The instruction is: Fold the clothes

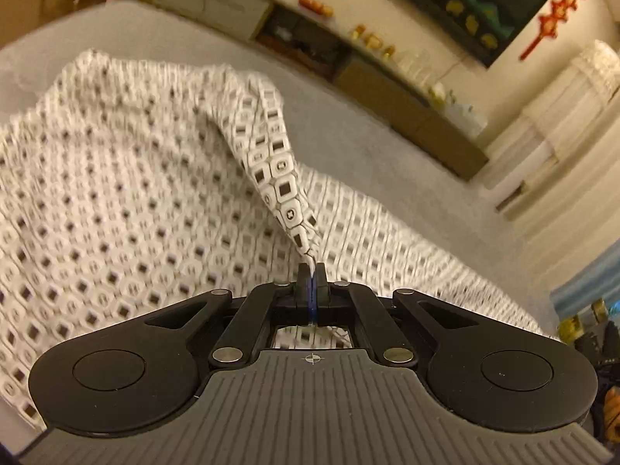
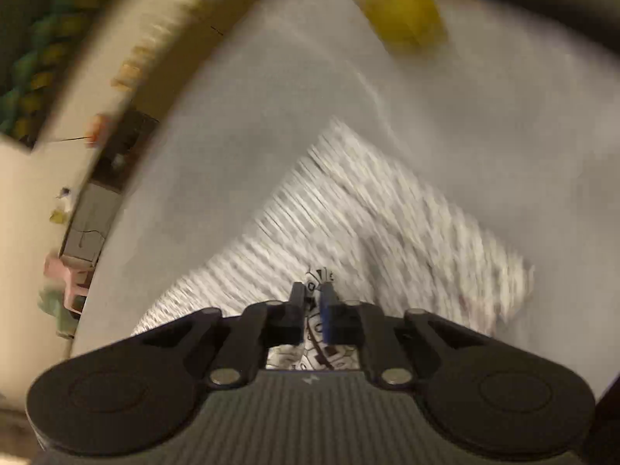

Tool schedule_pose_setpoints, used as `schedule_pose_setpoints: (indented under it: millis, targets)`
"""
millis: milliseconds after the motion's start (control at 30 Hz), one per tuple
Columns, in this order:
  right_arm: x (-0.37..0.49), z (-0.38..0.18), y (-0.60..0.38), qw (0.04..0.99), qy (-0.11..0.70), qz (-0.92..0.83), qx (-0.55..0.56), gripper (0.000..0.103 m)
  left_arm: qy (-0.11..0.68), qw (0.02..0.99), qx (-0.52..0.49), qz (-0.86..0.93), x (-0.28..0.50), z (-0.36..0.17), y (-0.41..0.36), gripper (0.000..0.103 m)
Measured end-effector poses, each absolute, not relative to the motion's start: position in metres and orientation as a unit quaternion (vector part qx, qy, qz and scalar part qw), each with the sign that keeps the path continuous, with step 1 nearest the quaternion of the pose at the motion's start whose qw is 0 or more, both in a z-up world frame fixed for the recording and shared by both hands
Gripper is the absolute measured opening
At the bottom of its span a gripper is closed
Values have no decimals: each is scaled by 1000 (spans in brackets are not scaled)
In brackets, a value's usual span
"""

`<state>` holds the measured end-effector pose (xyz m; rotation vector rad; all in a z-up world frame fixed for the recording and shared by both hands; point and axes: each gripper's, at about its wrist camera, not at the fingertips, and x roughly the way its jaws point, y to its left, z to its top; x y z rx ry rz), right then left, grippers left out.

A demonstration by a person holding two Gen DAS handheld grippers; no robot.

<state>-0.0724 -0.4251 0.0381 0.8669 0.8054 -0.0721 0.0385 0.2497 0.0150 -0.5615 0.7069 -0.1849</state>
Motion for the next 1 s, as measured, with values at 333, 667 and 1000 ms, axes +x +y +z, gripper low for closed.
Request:
schedule_pose_setpoints:
  millis: [333,667,1000]
  targets:
    - [-98,19,-446,833,448,-84,314,8,412,864,-220,-187,-2,-1,225,0]
    - [-116,-23,-474,713,416,-40,563,63,408,875,-197,-168,12,-4,212,0]
    - [-88,-42,-449,701,417,-82,573,51,418,899,-90,-91,69,8,173,55]
